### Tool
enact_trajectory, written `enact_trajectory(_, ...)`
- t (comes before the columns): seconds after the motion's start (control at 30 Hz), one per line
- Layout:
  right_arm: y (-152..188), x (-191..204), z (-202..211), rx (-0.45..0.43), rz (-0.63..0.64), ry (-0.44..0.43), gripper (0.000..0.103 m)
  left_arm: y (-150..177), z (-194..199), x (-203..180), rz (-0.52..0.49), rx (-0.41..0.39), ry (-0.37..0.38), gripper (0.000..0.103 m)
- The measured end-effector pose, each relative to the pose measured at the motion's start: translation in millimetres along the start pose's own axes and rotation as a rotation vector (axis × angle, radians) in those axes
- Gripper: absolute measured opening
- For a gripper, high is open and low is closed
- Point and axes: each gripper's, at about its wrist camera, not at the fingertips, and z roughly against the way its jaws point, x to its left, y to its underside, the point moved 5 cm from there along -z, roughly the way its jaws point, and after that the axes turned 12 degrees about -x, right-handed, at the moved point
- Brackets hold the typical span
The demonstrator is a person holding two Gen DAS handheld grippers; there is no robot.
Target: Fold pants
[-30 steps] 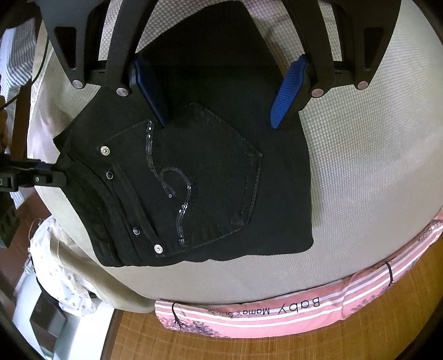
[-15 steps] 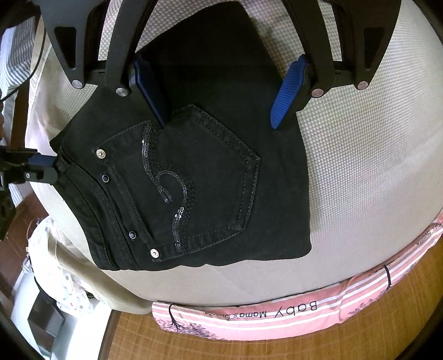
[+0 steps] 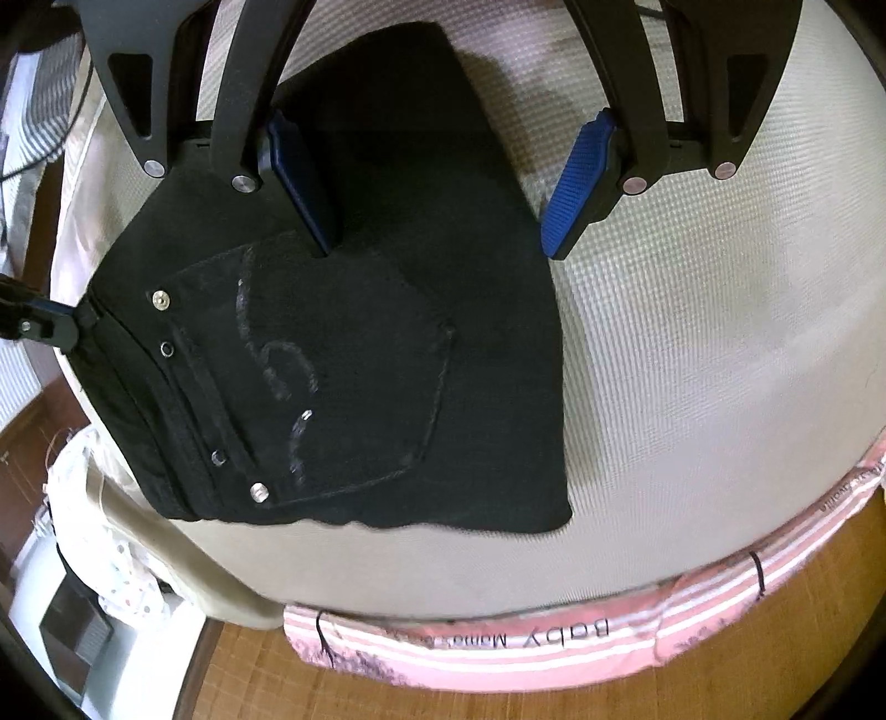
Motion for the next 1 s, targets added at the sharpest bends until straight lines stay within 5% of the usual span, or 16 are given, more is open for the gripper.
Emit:
enact_trajectory(0.2, 1, -13, -11, 0.045, -0.034, 0.006, 0.02, 4, -3, 5, 0.037, 0.017, 0.017, 0.078)
enact_trajectory(0.3, -4, -5, -5, 0.064, 0.015, 0.046, 0.033, -1, 3, 7, 0.062, 0.007, 0.022, 0.078)
enact_trajectory(0.47, -37, 26, 17, -0.056, 0.198, 0.086, 0.033, -27, 22, 19, 0.11, -0.118, 0.021, 0.078)
enact_trajectory(0.7, -75, 65, -27, -0.098, 0.337, 0.128, 0.02, -57, 6, 28, 0.088, -0.163, -0.063, 0.077)
enact_trajectory(1.0, -77, 55, -84, -0.067, 0.44, 0.253, 0.015, -51, -33, 31, 0.08, -0.085, -0.073, 0.074)
